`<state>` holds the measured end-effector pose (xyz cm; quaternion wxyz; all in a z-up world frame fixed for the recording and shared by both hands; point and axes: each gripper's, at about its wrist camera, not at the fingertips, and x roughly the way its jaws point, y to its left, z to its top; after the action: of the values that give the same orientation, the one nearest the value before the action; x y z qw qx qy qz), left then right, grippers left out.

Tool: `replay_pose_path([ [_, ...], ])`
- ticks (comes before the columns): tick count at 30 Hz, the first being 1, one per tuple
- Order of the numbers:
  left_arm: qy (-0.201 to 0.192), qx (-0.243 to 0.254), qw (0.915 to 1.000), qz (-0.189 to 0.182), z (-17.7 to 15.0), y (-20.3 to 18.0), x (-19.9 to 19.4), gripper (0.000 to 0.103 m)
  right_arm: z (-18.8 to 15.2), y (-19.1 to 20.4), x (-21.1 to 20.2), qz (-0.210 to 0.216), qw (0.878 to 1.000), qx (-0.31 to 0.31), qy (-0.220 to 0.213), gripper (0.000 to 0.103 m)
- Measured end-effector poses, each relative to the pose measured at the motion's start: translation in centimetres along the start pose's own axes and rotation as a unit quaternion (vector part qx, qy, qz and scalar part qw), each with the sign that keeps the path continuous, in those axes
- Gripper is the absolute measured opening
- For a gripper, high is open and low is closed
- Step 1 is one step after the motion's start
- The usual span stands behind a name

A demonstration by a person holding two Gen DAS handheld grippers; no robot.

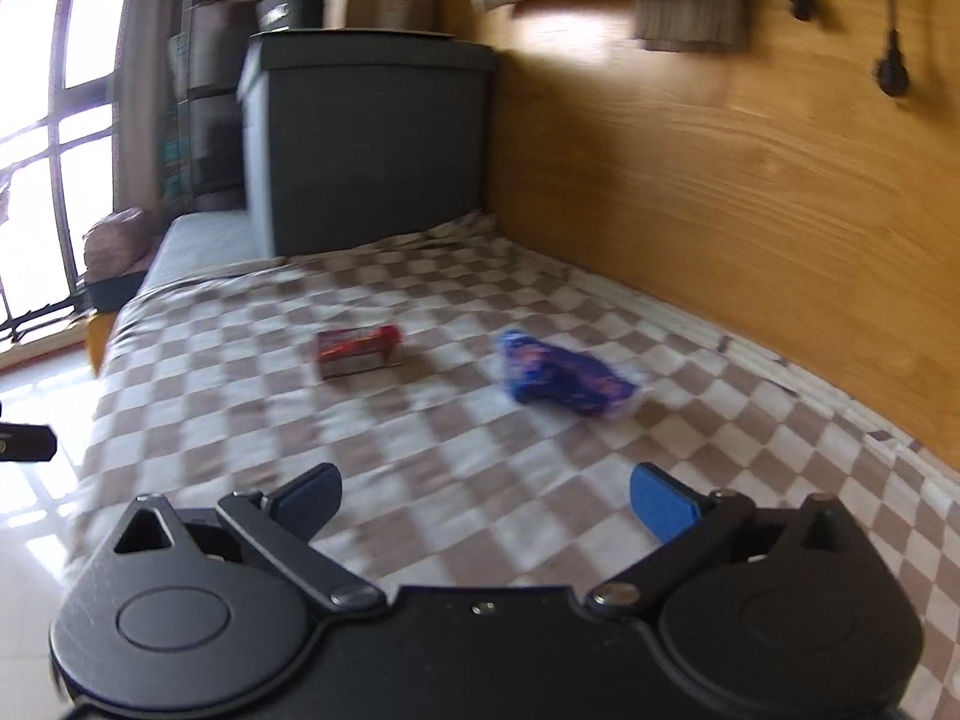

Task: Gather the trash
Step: 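Reach right tool toward blue snack bag while left tool approaches red cigarette pack, then grasp the blue snack bag with right tool while left tool grasps red Yunyan pack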

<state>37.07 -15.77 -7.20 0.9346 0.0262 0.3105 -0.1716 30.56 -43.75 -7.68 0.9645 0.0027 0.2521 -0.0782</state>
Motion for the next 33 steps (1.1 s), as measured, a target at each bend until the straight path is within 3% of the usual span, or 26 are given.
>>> replay_pose_path([
  [9,-0.009,0.053,0.9972,-0.052,3.2,-2.5,6.6,0.103,0.7,-5.0,4.5,-0.054,0.997,0.044,-0.015,0.103],
  [16,-0.015,0.080,0.9909,-0.107,4.9,-3.2,10.4,0.103,1.9,-7.3,8.3,-0.060,0.997,0.050,0.005,0.101],
  [19,-0.016,0.094,0.9879,-0.122,5.2,-3.3,11.7,0.103,2.6,-7.2,9.6,-0.046,0.999,0.006,0.004,0.093],
  [26,-0.010,0.112,0.9840,-0.138,6.2,-3.0,14.1,0.103,3.5,-5.4,12.2,-0.043,0.991,-0.127,-0.002,0.087],
  [29,-0.011,0.126,0.9814,-0.145,6.8,-3.0,15.3,0.103,3.5,-4.4,13.6,-0.041,0.980,-0.197,-0.002,0.083],
  [33,-0.009,0.154,0.9753,-0.159,7.8,-3.2,17.0,0.103,3.2,-2.7,15.4,-0.045,0.953,-0.298,0.000,0.075],
])
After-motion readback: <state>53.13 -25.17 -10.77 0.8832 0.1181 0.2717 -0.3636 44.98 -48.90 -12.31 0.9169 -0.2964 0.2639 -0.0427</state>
